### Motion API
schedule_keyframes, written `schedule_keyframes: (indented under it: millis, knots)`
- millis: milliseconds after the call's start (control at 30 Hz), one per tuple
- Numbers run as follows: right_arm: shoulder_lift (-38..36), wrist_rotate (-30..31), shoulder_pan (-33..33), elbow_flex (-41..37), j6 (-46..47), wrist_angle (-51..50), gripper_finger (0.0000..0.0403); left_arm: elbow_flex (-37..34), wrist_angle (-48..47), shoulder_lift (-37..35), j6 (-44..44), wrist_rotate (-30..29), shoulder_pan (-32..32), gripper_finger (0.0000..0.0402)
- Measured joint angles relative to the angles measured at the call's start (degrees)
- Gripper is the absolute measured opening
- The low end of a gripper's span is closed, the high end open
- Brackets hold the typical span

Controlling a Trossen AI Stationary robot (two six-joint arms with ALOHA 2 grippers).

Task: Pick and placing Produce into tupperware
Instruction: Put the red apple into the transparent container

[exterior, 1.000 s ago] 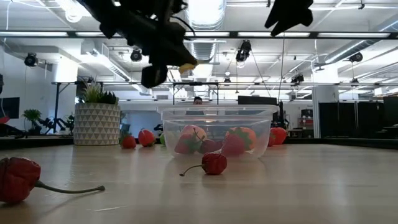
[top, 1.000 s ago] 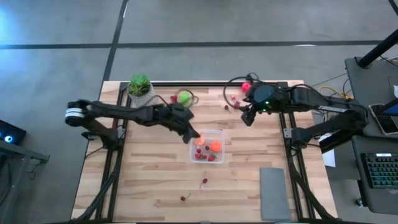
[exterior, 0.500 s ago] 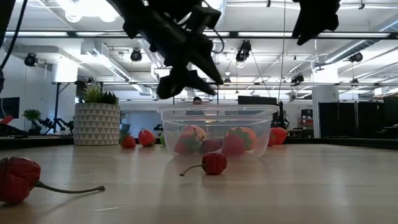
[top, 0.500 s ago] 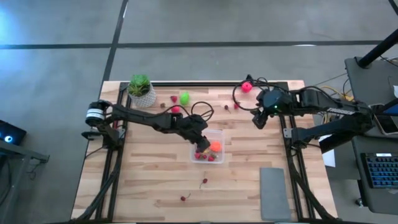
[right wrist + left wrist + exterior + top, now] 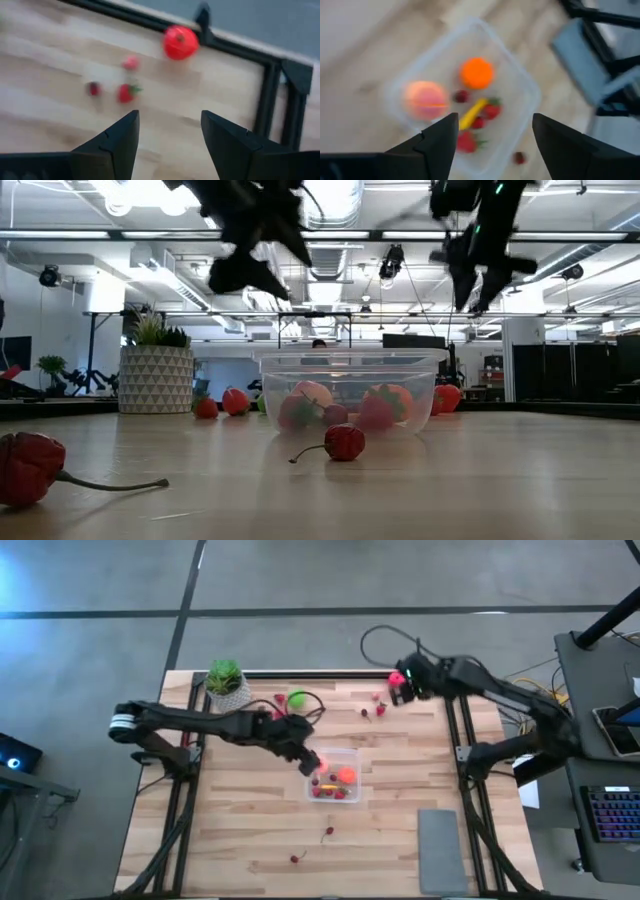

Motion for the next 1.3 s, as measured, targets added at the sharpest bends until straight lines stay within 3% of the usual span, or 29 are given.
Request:
schedule_keyframes:
  millis: [100,233,367,533,700,1033,1300]
  knots:
    - [6.9,-7.2,-8.1,1.1,-4.1,2.2,0.0206,-0.1,-5.2,-4.5,3.2,-7.8,0.0,0.024]
    - [14.5,-9.7,-13.6,1.2,-10.6,5.4,0.0206,-0.2,-11.4,-10.7,5.6,-16.5,0.0,0.024]
    - [19.6,-9.4,-15.3,1.2,-10.7,6.9,0.0206,-0.9,-15.2,-15.9,8.4,-22.5,0.1,0.024]
    - [20.0,-9.0,-14.3,1.2,-10.7,12.0,0.0206,-0.9,-18.0,-20.0,13.7,-28.6,1.2,0.024]
    - [16.7,-8.4,-13.8,1.3,-8.1,17.0,0.0233,-1.0,-19.6,-23.1,19.0,-29.6,5.2,0.024]
    - [17.3,-6.5,-14.1,1.2,4.3,17.9,0.035,-1.0,-20.3,-26.0,30.6,-28.5,16.3,0.024]
    - [23.5,-10.1,-18.2,1.2,5.5,17.6,0.0363,-1.0,-20.0,-24.7,30.8,-25.7,18.7,0.024]
